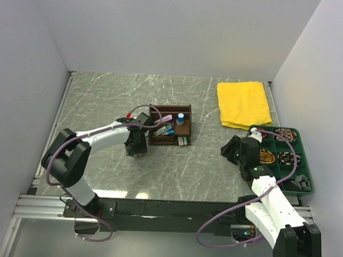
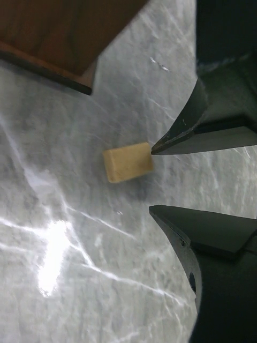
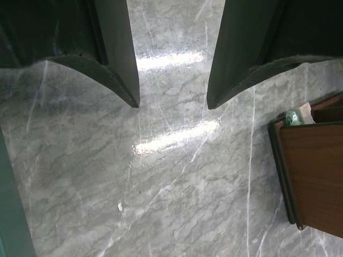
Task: Sort the stationery into containers
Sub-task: Pick up the stationery from the center of the board.
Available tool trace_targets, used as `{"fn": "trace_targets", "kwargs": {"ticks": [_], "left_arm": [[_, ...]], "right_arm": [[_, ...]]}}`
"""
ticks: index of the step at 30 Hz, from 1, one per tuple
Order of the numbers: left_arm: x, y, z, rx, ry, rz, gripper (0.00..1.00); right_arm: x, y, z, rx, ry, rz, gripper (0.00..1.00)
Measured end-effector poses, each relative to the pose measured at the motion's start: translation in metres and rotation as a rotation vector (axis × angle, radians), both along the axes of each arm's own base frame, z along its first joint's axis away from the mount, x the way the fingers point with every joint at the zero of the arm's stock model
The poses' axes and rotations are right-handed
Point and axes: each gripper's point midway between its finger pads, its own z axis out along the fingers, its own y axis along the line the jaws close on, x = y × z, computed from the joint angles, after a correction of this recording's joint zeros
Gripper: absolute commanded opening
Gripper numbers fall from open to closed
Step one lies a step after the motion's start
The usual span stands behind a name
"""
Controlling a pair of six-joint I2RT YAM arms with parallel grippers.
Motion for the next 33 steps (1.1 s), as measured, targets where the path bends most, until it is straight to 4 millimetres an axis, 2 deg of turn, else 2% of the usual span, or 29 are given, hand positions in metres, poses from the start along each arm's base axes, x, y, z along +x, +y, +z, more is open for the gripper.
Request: {"fn": "trace_targets", "kwargs": {"ticks": [6,13,20,21,22,24,26,33], "left_arm": [[0.010,-0.012,-0.006,-0.008,0.011,0.023,0.43],[0.008,-0.025,-0.010,-0.013,0.014,0.013,0.33],[0.000,-0.028,-0.013,-0.006,0.031,0.010,0.07],[-0.001,-0.029,-0.013,-0.005,0.033,0.008,0.06],[-0.002,-0.029,-0.013,-0.006,0.034,0.008,0.07],[-0.003,-0.031,-0.012,-0.007,0.033,0.001,0.16],[-0.004,-0.034,-0.011,-0.010,0.027,-0.013,0.34],[-0.002,-0.035,0.012,-0.012,-0.030,-0.209,0.37]], "right_arm": [[0.000,0.001,0.000,0.004,0.000,0.005,0.61],[0.000,0.002,0.001,0.011,-0.003,0.007,0.61],[0.001,0.003,0.002,0.015,-0.009,0.005,0.61],[0.001,0.003,0.002,0.014,-0.009,0.005,0.61],[0.001,0.003,0.002,0.015,-0.009,0.005,0.61],[0.001,0.003,0.003,0.015,-0.011,0.005,0.61],[0.001,0.003,0.003,0.015,-0.011,0.005,0.61],[0.001,0.003,0.003,0.015,-0.010,0.006,0.61]]}}
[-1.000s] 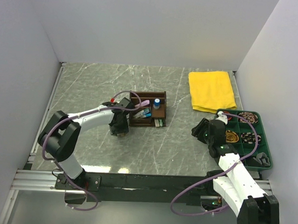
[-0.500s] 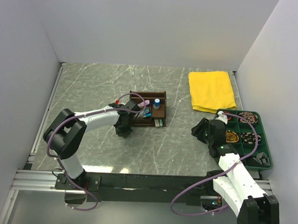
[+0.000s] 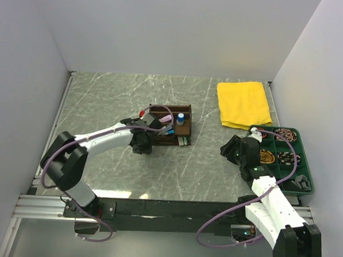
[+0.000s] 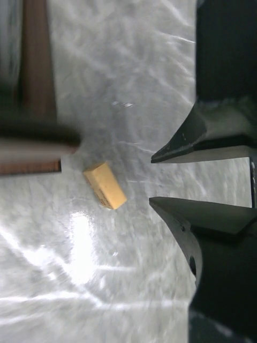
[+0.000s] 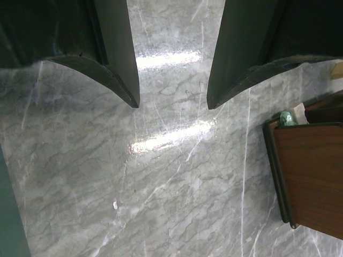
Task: Sort the stationery into containers
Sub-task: Pick up the stationery from the center of the board.
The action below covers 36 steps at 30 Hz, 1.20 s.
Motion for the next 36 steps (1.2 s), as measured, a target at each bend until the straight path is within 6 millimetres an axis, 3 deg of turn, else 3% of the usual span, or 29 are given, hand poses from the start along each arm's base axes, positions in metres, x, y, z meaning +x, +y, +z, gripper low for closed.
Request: {"fn": "trace_targets", "kwargs": {"ticks": [2,5,8,10,12,16,20,31,36], "left_arm": [[0.002,0.001,0.012,-0.003,-0.038,-0.075,0.32],[0.009,-0.002,0.032,-0.021,-0.124,-0.215,0.08],[0.009,-0.009,0.036,-0.041,-0.164,-0.376,0.05],[0.005,-0.011,0.030,-0.043,-0.164,-0.481,0.08],[-0.001,-0.009,0.021,-0.032,-0.156,-0.566,0.28],[-0.008,0.001,0.006,0.009,-0.158,-0.688,0.42],[-0.006,0.002,0.006,0.026,-0.198,-0.747,0.46],[0.008,0.006,0.008,0.082,-0.296,-0.803,0.43],[0.014,0.003,-0.001,0.093,-0.295,-0.818,0.43]], "right_arm": [[0.000,0.000,0.000,0.000,0.000,0.000,0.61],[0.000,0.000,0.000,0.000,0.001,0.000,0.61],[0.000,0.001,0.000,0.004,0.002,0.005,0.61],[-0.001,0.002,-0.001,0.007,0.005,0.010,0.61],[-0.001,0.003,-0.001,0.009,0.008,0.013,0.61],[-0.001,0.003,-0.002,0.011,0.010,0.016,0.61],[-0.001,0.004,-0.002,0.012,0.010,0.018,0.61],[0.000,0.004,-0.001,0.013,0.004,0.018,0.61],[0.000,0.004,-0.001,0.013,0.004,0.018,0.61]]}}
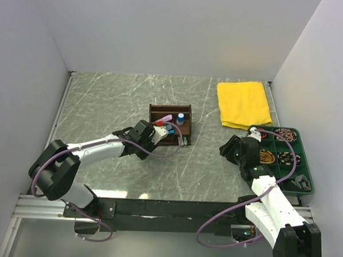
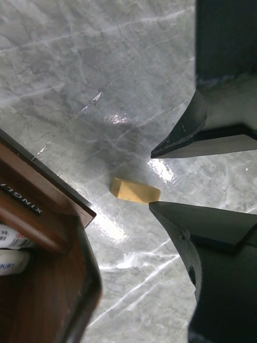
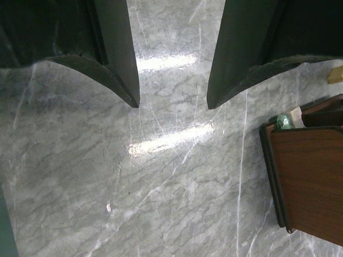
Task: Sort the stationery into containers
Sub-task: Pick up the stationery from the center of the board.
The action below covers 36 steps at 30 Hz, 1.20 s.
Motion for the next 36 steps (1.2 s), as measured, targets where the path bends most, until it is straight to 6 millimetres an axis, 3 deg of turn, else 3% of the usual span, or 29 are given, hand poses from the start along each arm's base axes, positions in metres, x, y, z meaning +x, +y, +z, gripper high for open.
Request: {"fn": "trace_targets", "kwargs": {"ticks": [6,10,16,18,19,22,36], "left_arm": [[0.004,0.000,-0.006,0.005,-0.001,0.007,0.36],[0.007,0.001,-0.006,0.007,-0.006,0.015,0.14],[0.007,0.002,-0.005,0.006,-0.008,0.011,0.09],[0.006,0.001,-0.004,0.000,-0.005,0.006,0.18],[0.005,0.001,-0.004,-0.002,-0.004,0.003,0.31],[0.002,0.001,-0.005,-0.005,-0.006,-0.005,0.40],[0.003,0.013,-0.005,0.033,-0.061,-0.003,0.47]], "right_arm": [[0.000,0.000,0.000,0.000,0.000,0.000,0.61],[0.000,0.000,0.000,0.000,0.000,0.000,0.61],[0.000,0.000,0.000,0.000,0.000,0.000,0.61],[0.000,0.000,0.000,0.000,0.000,0.000,0.61],[0.000,0.000,0.000,0.000,0.000,0.000,0.61],[0.000,0.000,0.000,0.000,-0.001,0.000,0.61],[0.001,0.001,0.001,0.002,-0.008,0.002,0.61]]}}
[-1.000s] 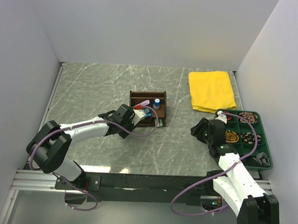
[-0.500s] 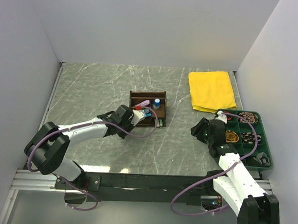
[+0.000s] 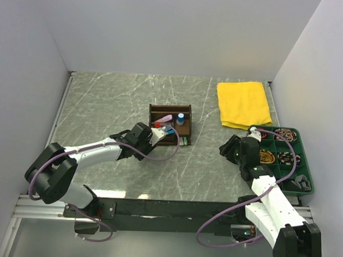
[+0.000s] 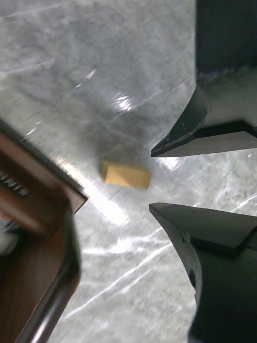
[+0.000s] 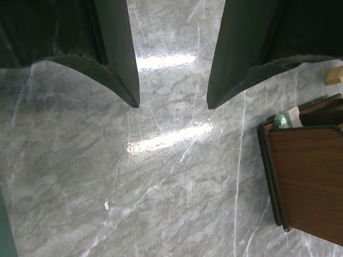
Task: Sort the stationery into containers
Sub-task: Pick up the stationery from the center of the board.
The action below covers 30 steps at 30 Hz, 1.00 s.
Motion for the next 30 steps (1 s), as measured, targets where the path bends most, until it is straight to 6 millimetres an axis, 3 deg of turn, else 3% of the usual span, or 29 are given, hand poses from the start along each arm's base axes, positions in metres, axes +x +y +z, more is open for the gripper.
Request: {"fn": "trace_targets", "kwargs": {"ticks": [5,10,16,23,26,30], "left_arm": [[0.013,0.000,0.002,-0.001,-0.043,0.015,0.48],[0.019,0.001,-0.011,0.017,-0.020,0.028,0.45],[0.019,-0.005,-0.015,0.001,0.006,0.017,0.11],[0.003,-0.013,-0.004,-0.056,0.053,-0.030,0.05],[-0.011,-0.025,0.013,-0.133,0.077,-0.112,0.02],[-0.036,-0.047,0.035,-0.251,0.125,-0.287,0.01]], "right_arm": [[0.001,0.000,0.001,0.001,-0.004,0.001,0.61],[0.001,0.000,0.001,0.002,-0.006,0.001,0.62],[0.001,0.000,0.001,0.001,-0.006,0.000,0.62],[0.001,0.002,0.002,-0.003,-0.010,0.017,0.62],[-0.002,0.018,0.009,0.020,-0.039,0.135,0.63],[-0.012,0.059,0.033,0.030,-0.153,0.480,0.64]]}}
